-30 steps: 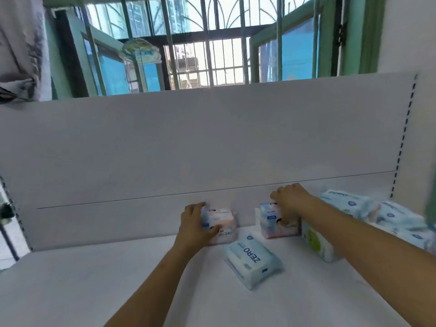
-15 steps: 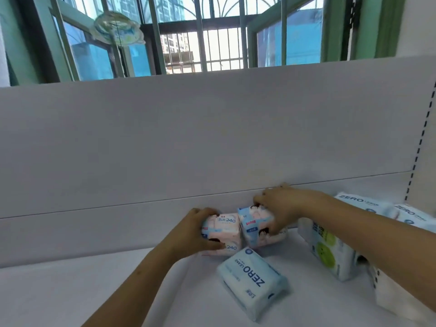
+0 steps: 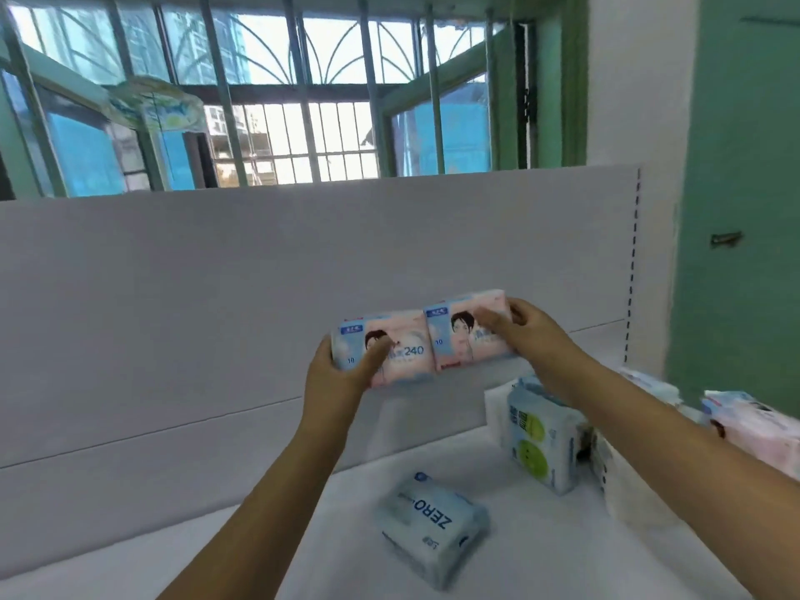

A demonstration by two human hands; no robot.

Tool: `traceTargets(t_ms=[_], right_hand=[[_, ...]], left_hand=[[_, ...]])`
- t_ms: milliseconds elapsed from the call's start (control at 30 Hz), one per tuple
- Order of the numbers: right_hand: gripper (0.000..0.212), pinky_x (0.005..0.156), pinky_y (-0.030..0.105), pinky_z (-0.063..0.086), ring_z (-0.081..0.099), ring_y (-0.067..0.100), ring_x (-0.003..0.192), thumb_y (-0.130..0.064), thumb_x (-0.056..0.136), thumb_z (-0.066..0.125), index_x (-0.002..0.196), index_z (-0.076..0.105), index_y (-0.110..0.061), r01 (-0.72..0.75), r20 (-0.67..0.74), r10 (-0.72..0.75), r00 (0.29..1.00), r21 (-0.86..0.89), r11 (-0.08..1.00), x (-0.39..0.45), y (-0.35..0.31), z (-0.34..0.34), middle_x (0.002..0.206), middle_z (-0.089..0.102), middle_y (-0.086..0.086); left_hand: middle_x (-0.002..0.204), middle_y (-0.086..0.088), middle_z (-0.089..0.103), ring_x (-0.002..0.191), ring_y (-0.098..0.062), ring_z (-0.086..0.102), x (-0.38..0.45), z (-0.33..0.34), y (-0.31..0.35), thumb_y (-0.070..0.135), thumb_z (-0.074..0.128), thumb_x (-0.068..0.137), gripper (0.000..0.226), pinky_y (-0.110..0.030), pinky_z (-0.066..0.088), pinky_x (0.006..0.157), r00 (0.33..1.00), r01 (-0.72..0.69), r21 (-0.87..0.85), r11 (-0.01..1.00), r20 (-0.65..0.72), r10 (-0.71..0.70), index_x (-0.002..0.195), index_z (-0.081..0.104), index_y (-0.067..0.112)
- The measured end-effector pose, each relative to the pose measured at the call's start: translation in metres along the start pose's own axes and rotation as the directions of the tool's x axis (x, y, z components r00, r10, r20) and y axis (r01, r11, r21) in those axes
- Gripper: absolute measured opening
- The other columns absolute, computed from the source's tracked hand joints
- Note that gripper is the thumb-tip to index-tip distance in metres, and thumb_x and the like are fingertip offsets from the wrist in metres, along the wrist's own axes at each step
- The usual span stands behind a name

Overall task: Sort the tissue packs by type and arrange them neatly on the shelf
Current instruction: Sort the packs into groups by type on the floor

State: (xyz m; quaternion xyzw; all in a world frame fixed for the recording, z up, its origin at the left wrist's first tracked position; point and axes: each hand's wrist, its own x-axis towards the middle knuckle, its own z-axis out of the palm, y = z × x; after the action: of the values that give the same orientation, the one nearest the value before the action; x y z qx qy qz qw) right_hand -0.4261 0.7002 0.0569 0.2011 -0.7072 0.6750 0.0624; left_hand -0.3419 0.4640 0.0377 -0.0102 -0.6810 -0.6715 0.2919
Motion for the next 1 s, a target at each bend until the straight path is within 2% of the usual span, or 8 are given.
traceTargets(t_ms=[133, 267, 367, 467, 567, 667, 800, 1000], right_hand=[[0.038, 0.09, 0.04, 0.056, 0.071, 0.02, 0.1, -0.048, 0.089, 0.063, 0.121, 0.058, -0.029, -0.058, -0.104, 0.069, 0.992, 0.112, 0.992, -0.064, -0.012, -0.01, 0.111, 0.073, 0.0], [0.038, 0.082, 0.033, 0.059, 0.071, 0.017, 0.096, -0.039, 0.091, 0.064, 0.126, 0.054, -0.028, -0.108, -0.25, 0.132, 0.959, 0.108, 0.988, -0.149, -0.027, -0.032, 0.111, 0.073, 0.001], [0.04, 0.087, 0.039, 0.058, 0.071, 0.021, 0.1, -0.035, 0.09, 0.066, 0.127, 0.054, -0.024, -0.163, -0.399, 0.183, 0.899, 0.084, 0.983, -0.228, -0.043, -0.06, 0.114, 0.072, 0.004], [0.042, 0.093, 0.044, 0.056, 0.07, 0.021, 0.102, -0.041, 0.09, 0.065, 0.128, 0.055, -0.025, -0.214, -0.557, 0.192, 0.808, 0.026, 0.977, -0.326, -0.061, -0.089, 0.112, 0.073, 0.0], [0.043, 0.093, 0.041, 0.055, 0.07, 0.019, 0.104, -0.043, 0.09, 0.064, 0.128, 0.054, -0.027, -0.258, -0.69, 0.192, 0.698, 0.009, 0.966, -0.425, -0.086, -0.11, 0.112, 0.073, -0.002], [0.047, 0.094, 0.041, 0.054, 0.07, 0.016, 0.101, -0.05, 0.086, 0.067, 0.127, 0.055, -0.03, -0.311, -0.816, 0.162, 0.556, -0.023, 0.95, -0.513, -0.115, -0.127, 0.109, 0.074, -0.006], [0.075, 0.097, 0.044, 0.053, 0.069, 0.016, 0.103, -0.066, 0.065, 0.074, 0.128, 0.054, -0.032, -0.343, -0.919, 0.12, 0.374, -0.017, 0.939, -0.619, -0.141, -0.146, 0.113, 0.072, -0.007], [0.052, 0.089, 0.04, 0.056, 0.069, 0.015, 0.102, -0.052, 0.083, 0.07, 0.128, 0.054, -0.031, -0.33, -0.972, 0.141, 0.186, 0.074, 0.941, -0.789, -0.156, -0.176, 0.113, 0.072, -0.005]], left_hand=[[0.11, -0.003, 0.073, 0.088, -0.017, 0.075, -0.026, 0.028, 0.019, 0.035, 0.068, 0.089, 0.043, -0.027, 0.06, 0.065, 0.988, 0.071, -0.16, 0.985, 0.144, -0.047, 0.126, 0.053, 0.021], [0.117, -0.003, 0.069, 0.095, -0.02, 0.073, -0.067, 0.056, 0.032, 0.039, 0.066, 0.091, 0.052, -0.036, 0.062, 0.072, 0.93, 0.122, -0.151, 0.981, 0.362, -0.06, 0.136, 0.045, 0.025], [0.124, -0.005, 0.067, 0.101, -0.022, 0.072, -0.114, 0.084, 0.04, 0.047, 0.069, 0.081, 0.071, -0.042, 0.061, 0.082, 0.818, 0.18, -0.134, 0.974, 0.571, -0.073, 0.142, 0.039, 0.024], [0.126, -0.001, 0.065, 0.106, -0.023, 0.069, -0.175, 0.119, 0.05, 0.052, 0.074, 0.068, 0.087, -0.047, 0.059, 0.087, 0.646, 0.206, -0.049, 0.977, 0.757, -0.098, 0.143, 0.037, 0.028], [0.121, -0.001, 0.069, 0.103, -0.021, 0.071, -0.248, 0.154, 0.064, 0.036, 0.082, 0.078, 0.069, -0.048, 0.059, 0.087, 0.46, 0.239, -0.061, 0.969, 0.886, -0.058, 0.134, 0.043, 0.025], [0.119, 0.002, 0.069, 0.101, -0.018, 0.071, -0.324, 0.186, 0.082, 0.035, 0.08, 0.079, 0.061, -0.044, 0.059, 0.087, 0.371, 0.262, -0.062, 0.963, 0.928, -0.041, 0.129, 0.045, 0.026], [0.116, 0.002, 0.071, 0.099, -0.017, 0.072, -0.427, 0.216, 0.105, 0.041, 0.082, 0.076, 0.066, -0.046, 0.058, 0.09, 0.24, 0.331, -0.066, 0.941, 0.971, -0.016, 0.131, 0.047, 0.027], [0.113, 0.004, 0.072, 0.098, -0.016, 0.073, -0.591, 0.244, 0.127, 0.041, 0.082, 0.077, 0.059, -0.046, 0.058, 0.088, 0.104, 0.414, -0.027, 0.91, 0.994, -0.018, 0.126, 0.051, 0.029]])
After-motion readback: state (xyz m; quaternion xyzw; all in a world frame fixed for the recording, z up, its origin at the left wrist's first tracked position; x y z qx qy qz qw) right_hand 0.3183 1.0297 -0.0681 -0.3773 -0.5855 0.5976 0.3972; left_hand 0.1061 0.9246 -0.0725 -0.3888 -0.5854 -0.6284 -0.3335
